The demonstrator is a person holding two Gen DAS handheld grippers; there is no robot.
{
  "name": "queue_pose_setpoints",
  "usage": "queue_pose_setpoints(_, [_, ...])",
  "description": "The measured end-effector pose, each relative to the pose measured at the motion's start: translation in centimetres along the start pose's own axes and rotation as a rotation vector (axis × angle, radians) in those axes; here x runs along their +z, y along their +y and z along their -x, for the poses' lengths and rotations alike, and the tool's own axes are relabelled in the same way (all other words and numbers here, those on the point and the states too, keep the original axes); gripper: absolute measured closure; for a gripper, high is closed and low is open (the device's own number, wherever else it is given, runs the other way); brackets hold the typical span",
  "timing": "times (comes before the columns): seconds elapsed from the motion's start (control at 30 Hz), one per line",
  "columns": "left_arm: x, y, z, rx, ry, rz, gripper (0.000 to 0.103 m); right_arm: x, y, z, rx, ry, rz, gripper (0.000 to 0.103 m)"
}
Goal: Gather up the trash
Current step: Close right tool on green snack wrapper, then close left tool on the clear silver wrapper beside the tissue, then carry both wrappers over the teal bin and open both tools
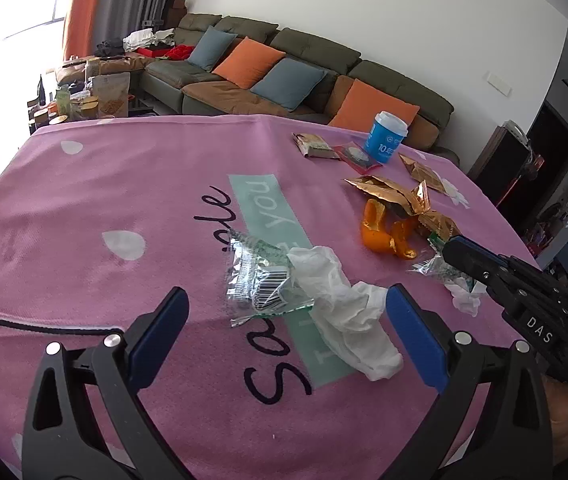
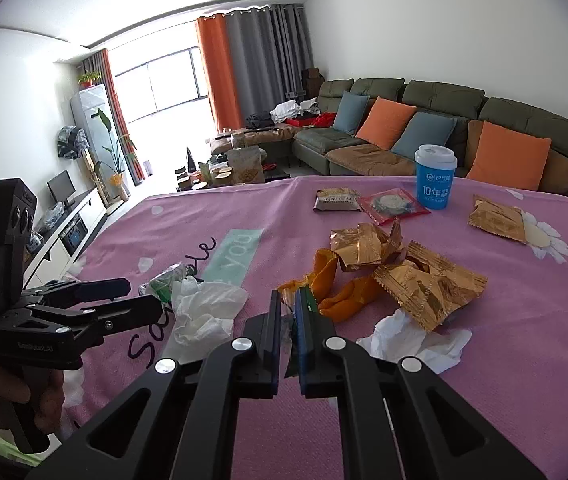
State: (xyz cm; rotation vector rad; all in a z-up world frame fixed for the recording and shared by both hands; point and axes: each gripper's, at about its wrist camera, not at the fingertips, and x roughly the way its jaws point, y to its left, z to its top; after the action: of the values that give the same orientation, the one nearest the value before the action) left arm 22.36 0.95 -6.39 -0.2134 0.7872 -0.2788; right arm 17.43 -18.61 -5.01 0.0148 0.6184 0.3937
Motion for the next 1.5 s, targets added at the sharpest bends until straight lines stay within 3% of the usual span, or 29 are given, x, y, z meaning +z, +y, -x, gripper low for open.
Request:
queue_pose_setpoints(0.07, [0.0,-0.1,-0.2,0.002,-0.002,-0.004,0.007,0.2,0.0,0.2,0.004,-0.007,-0.003,0.098])
queue_pose_setpoints(0.17, [0.2,0.1,-0.3,-0.002,-0.008,0.008,0.026,0.3,0.0,0.4,0.007,-0.013,-0.005,0.098])
queue_pose_setpoints(0.33, [0.1,0.9,-1.0,0.003,0.017,0.036,0.036,0.4,0.0,0.6,0.010,-0.014,-0.010,0.098])
queue_pose_setpoints(0.37, [0.0,1.1,-1.1,0.004,0.021,0.039,0.045,0.4,0.0,0.7,0.009,-0.013,-0.010,0.098])
queue_pose_setpoints(0.47, [-0.3,1.4,-1.3,-0.001,0.028,0.050,0.055,0.4,0.0,0.7,0.005,-0.013,-0.009,0.098])
queue_pose_setpoints(0.87, [-0.7,1.3,0.3,0.045,-0.050,0.047,0.060,0.3,-0.1,1.5,0.005,-0.032,-0.005,0.098])
queue_pose_setpoints(1.17, [-1.1,2.1,7.9,0.071,-0.192,0.061,0.060,1.5,2.6,3.3,0.054,-0.091,0.051,0.098])
queue_pose_setpoints(1.5, [-3.5,5.2,16.7,0.169,-0.314,0.113,0.060,3.0,8.0,4.5,0.142,-0.149,0.152,0.098])
